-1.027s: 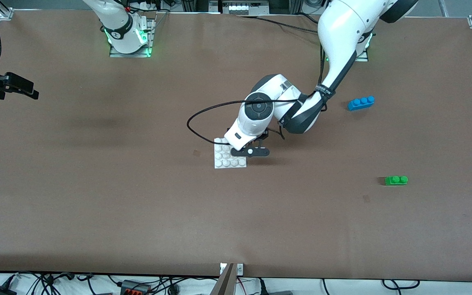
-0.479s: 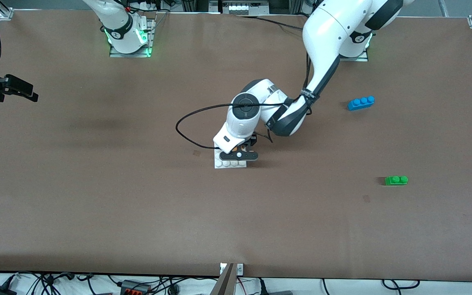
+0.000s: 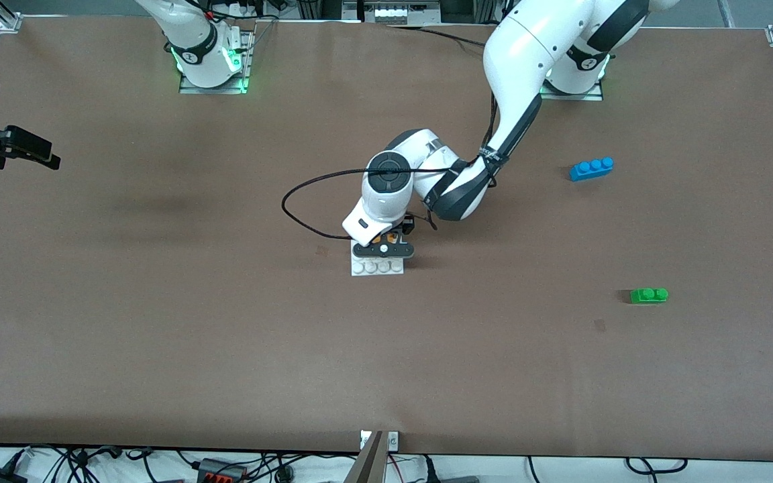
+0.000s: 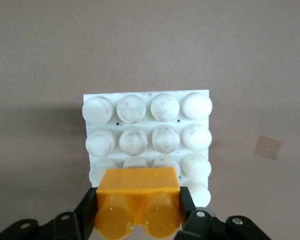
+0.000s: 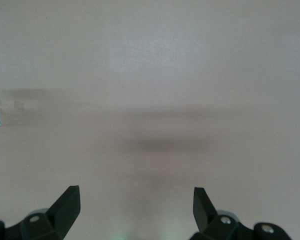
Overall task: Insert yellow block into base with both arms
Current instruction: 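Lower the yellow block onto the base plate studs and press it down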
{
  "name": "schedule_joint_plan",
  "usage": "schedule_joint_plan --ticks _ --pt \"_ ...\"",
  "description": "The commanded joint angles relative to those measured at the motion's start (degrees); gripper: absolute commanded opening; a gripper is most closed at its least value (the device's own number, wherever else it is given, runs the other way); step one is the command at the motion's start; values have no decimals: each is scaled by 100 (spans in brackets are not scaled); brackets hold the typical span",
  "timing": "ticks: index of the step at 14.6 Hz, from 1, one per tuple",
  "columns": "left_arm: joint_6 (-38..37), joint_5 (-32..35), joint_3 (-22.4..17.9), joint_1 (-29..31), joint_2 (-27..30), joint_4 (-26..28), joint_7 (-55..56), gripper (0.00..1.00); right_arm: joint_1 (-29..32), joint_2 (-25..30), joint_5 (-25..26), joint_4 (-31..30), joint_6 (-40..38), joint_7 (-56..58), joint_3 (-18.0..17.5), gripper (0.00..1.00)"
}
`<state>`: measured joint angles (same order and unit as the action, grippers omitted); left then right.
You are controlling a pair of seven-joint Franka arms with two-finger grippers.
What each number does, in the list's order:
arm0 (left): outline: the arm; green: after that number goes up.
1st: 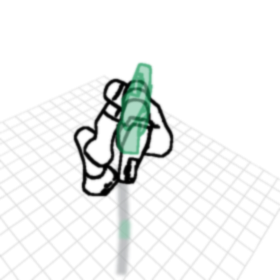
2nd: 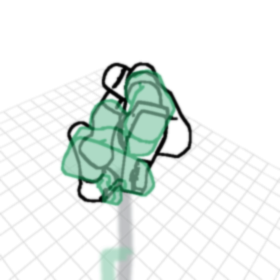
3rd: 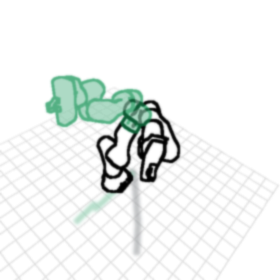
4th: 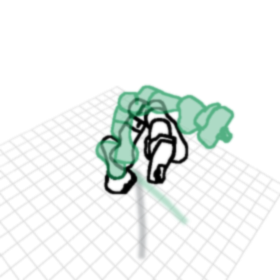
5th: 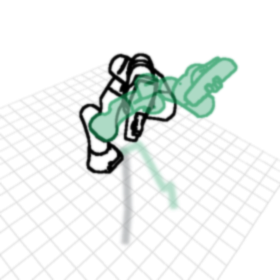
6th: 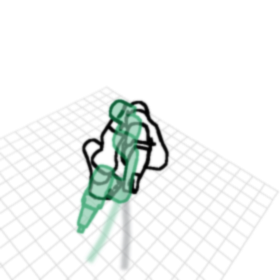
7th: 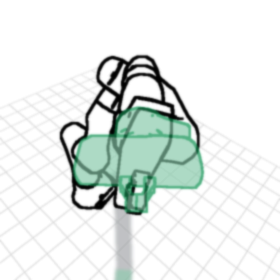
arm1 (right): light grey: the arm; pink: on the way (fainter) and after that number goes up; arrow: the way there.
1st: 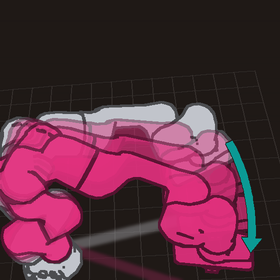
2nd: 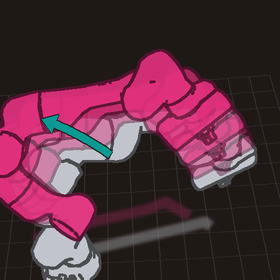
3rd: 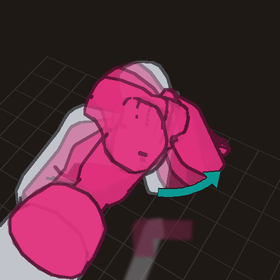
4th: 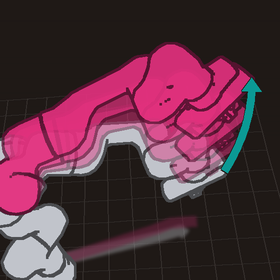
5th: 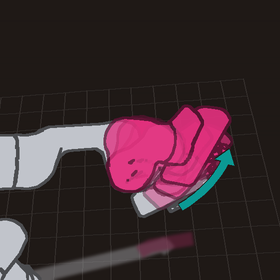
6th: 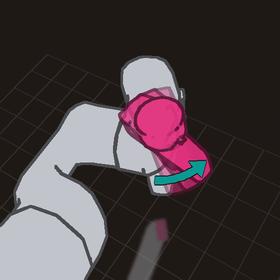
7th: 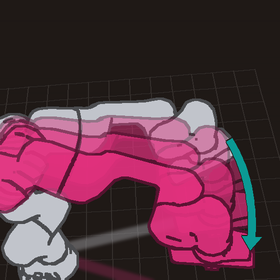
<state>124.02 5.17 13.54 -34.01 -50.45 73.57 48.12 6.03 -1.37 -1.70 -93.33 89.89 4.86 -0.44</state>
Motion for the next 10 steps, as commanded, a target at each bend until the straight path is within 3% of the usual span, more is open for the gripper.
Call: schedule_joint_plan --ticks 1,10 --pt "182 -139 -132 -88 -158 -212 30 54 12 -48 12 34 107 -12 -27 100" --pt "228 -130 -141 -159 -149 -186 92 54 -41 -39 12 43 55 -3 -44 100"
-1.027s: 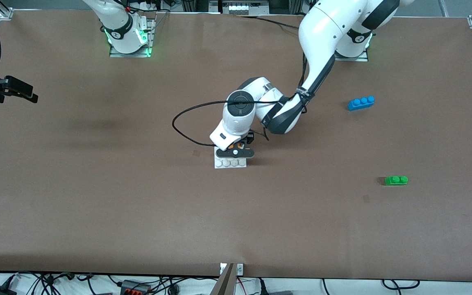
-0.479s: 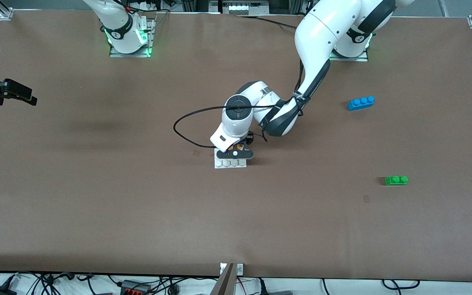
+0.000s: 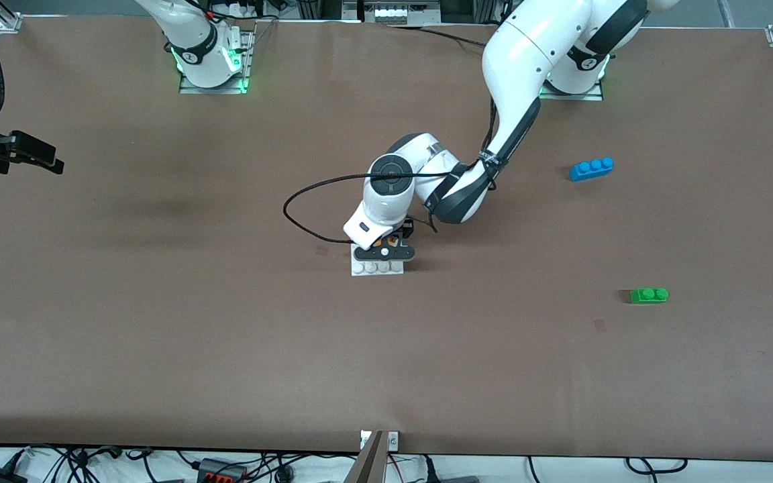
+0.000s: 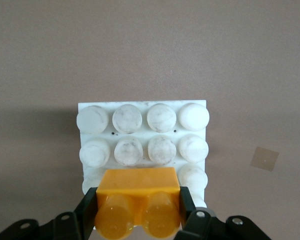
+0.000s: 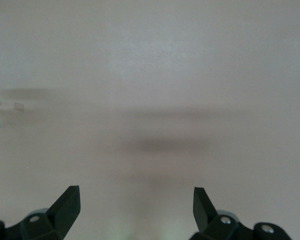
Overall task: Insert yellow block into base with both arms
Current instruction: 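Lower the yellow block onto the base plate studs and press it down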
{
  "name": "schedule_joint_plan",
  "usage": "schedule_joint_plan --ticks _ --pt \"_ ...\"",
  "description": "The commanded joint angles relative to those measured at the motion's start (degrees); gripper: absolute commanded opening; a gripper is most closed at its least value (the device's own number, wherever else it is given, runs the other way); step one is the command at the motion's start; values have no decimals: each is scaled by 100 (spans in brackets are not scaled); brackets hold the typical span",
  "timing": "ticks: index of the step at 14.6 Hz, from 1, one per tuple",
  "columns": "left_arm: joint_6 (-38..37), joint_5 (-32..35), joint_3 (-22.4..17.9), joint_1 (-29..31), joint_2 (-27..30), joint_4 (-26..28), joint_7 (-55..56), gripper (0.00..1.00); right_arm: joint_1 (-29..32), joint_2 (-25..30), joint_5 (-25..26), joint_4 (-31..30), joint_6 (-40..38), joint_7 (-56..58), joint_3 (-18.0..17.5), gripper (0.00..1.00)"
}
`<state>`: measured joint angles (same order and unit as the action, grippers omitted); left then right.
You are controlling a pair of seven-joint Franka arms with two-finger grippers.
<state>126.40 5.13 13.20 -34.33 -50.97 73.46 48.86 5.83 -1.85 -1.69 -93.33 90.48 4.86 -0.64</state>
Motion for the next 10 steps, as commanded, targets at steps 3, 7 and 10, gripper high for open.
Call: schedule_joint_plan --ticks 3,7,10 --pt "-19 -126 -107 -136 -97 -165 19 54 -3 9 11 43 -4 -12 -24 100" --pt "-19 -100 -107 -136 -97 -139 19 54 -11 9 11 43 -4 -12 -24 100" --pt "-10 -109 -98 -136 -97 -112 10 57 -11 9 11 43 5 -3 -24 100"
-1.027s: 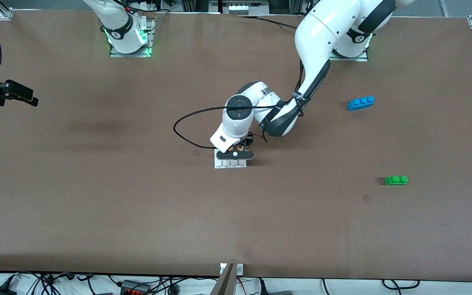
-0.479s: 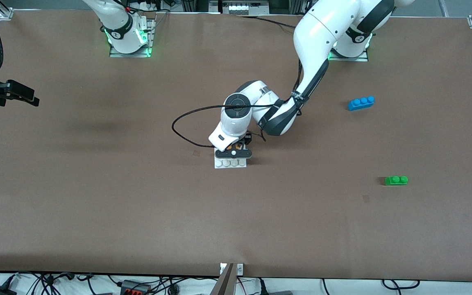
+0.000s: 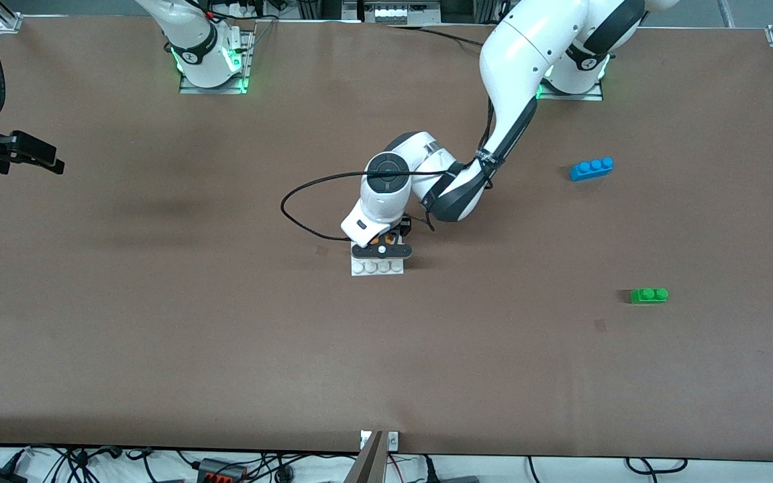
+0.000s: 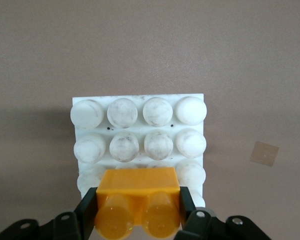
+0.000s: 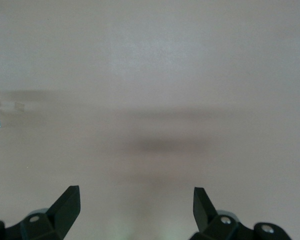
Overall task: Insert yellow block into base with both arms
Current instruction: 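Lower the yellow block onto the base plate studs and press it down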
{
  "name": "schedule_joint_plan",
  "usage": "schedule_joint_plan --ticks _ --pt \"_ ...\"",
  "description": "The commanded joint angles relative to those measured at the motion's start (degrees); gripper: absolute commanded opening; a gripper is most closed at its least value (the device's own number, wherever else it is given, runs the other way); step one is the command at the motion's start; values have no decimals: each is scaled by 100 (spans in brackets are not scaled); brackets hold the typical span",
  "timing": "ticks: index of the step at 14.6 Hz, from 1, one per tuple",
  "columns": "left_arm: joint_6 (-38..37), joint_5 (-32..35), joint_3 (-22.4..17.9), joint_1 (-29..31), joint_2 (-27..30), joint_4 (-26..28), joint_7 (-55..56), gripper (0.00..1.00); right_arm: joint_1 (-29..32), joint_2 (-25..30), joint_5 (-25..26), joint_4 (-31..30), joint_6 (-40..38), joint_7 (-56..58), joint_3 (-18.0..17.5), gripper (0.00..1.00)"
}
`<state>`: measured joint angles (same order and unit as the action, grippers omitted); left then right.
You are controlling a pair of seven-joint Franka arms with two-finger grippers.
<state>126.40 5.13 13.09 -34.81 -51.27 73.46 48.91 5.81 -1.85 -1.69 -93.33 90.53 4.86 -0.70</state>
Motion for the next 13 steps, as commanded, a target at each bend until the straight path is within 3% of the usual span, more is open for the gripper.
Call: schedule_joint_plan --ticks 1,2,8,13 --pt "-10 -118 -96 -88 -67 -113 5 65 -10 10 11 43 -9 -12 -18 100" --pt "-10 -126 -87 -88 -67 -113 14 74 -10 10 11 43 -9 -12 -18 100" --pt "-45 -135 -87 -70 20 -139 14 80 -10 10 11 43 -9 -12 -18 100" --pt "-432 -179 36 316 407 -96 -83 84 -10 10 11 43 -9 -12 -18 100"
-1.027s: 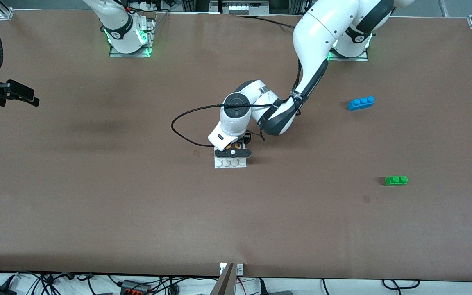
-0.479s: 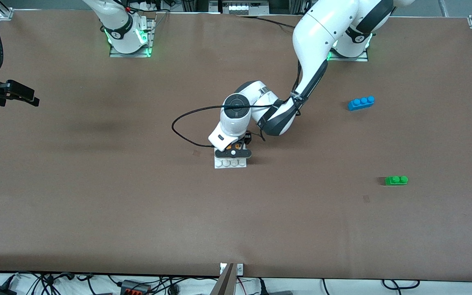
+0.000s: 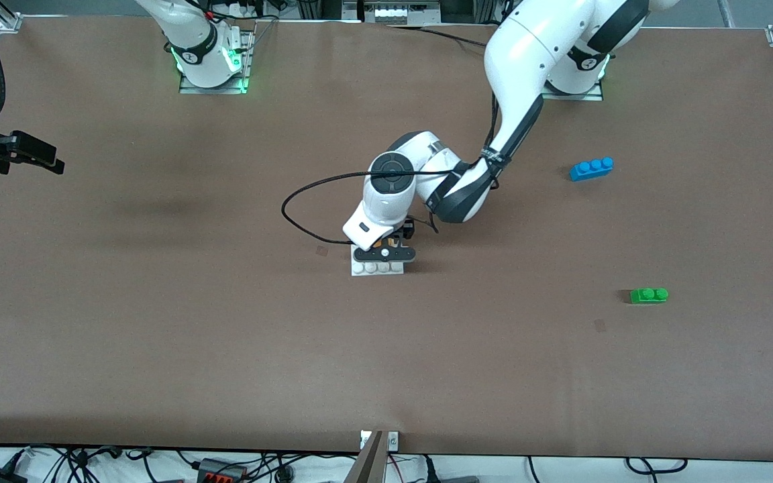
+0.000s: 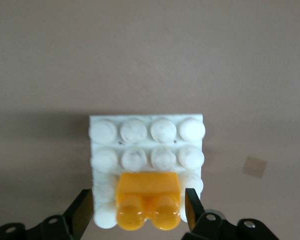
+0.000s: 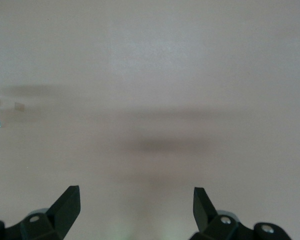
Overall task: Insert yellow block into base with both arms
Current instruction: 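Lower the yellow block onto the base plate studs and press it down, then open the left gripper and raise it away from the yellow block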
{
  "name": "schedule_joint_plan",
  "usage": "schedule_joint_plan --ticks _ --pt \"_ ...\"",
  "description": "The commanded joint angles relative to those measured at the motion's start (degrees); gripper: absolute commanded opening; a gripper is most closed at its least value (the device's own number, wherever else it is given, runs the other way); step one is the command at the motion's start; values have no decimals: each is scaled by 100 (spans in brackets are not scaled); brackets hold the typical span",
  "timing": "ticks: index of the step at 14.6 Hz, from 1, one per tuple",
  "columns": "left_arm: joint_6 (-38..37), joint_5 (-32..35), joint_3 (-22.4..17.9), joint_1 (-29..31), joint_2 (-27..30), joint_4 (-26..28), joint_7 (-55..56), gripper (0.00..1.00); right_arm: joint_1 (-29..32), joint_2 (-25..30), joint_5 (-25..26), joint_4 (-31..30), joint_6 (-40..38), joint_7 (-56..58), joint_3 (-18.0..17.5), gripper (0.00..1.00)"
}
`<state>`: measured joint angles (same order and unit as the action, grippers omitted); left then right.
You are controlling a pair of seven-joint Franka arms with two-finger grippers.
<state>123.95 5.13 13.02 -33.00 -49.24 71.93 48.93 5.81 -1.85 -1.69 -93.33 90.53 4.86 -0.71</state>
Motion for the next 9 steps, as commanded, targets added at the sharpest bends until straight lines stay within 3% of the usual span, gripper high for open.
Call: schedule_joint_plan --ticks 1,4,7,9 --pt "-187 -179 51 128 187 58 -86 84 -18 10 11 43 -9 -3 -17 100" --pt "-169 -161 60 276 343 346 -243 87 -18 10 11 43 0 -3 -17 100" --pt "-90 -187 306 1013 1344 1426 -911 87 -18 10 11 43 -9 -3 -17 100" --pt "-143 -301 315 1400 1968 1892 -1113 100 -18 10 11 43 -18 -3 -17 100"
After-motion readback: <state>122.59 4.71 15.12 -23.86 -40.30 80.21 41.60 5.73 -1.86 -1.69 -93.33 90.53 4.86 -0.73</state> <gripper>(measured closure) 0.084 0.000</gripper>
